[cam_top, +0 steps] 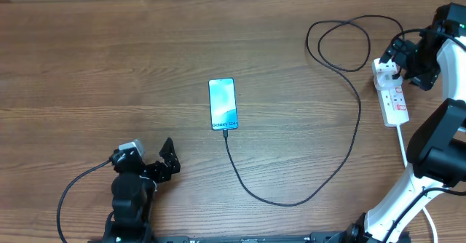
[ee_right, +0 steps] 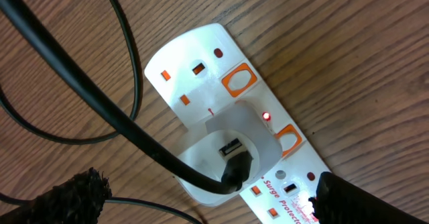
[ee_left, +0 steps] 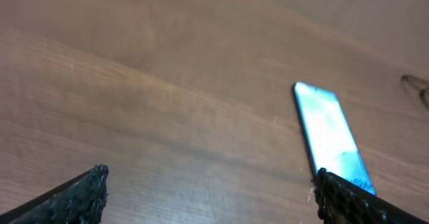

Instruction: Plug charger to phone and switch on socket

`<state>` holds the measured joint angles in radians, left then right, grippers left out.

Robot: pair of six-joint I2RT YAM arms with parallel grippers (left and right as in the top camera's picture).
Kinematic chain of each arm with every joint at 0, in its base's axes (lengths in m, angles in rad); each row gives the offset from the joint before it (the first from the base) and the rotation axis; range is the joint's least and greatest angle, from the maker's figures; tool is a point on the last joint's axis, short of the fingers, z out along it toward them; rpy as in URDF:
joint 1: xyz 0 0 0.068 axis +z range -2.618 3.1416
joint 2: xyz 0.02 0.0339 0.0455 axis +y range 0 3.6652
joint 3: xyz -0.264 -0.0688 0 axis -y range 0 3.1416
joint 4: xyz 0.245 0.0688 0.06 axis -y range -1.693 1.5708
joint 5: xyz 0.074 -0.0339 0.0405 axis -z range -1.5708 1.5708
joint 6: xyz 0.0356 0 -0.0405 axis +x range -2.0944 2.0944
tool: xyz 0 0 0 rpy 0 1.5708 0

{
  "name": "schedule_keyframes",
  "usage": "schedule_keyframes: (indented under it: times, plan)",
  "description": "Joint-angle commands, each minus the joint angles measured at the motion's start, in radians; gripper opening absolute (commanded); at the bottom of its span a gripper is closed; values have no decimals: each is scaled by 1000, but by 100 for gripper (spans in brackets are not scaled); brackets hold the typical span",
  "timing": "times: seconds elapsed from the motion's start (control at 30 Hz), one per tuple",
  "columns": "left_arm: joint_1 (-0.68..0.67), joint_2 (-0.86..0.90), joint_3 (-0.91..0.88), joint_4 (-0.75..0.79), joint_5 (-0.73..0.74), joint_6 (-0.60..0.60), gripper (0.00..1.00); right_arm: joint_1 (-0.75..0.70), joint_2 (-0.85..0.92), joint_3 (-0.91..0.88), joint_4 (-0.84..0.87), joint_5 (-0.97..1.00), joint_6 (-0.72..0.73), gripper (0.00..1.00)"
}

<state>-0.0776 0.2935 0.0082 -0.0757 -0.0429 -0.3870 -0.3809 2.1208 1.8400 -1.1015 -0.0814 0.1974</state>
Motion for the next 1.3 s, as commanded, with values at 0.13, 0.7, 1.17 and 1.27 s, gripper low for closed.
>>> schedule_keyframes:
  times: [0.13,0.7,1.17,1.27]
  plan:
    - [7,-217,-3,1,-11,260,100,-5,0,10,1,-3,-5,100]
    - [7,-288,-3,-1,17,346,100,-5,0,10,1,-3,-5,100]
    - [7,-288,-3,-1,17,347,100,-5,0,10,1,-3,-5,100]
    - [7,-288,-3,-1,17,346,100,-5,0,10,1,-3,-5,100]
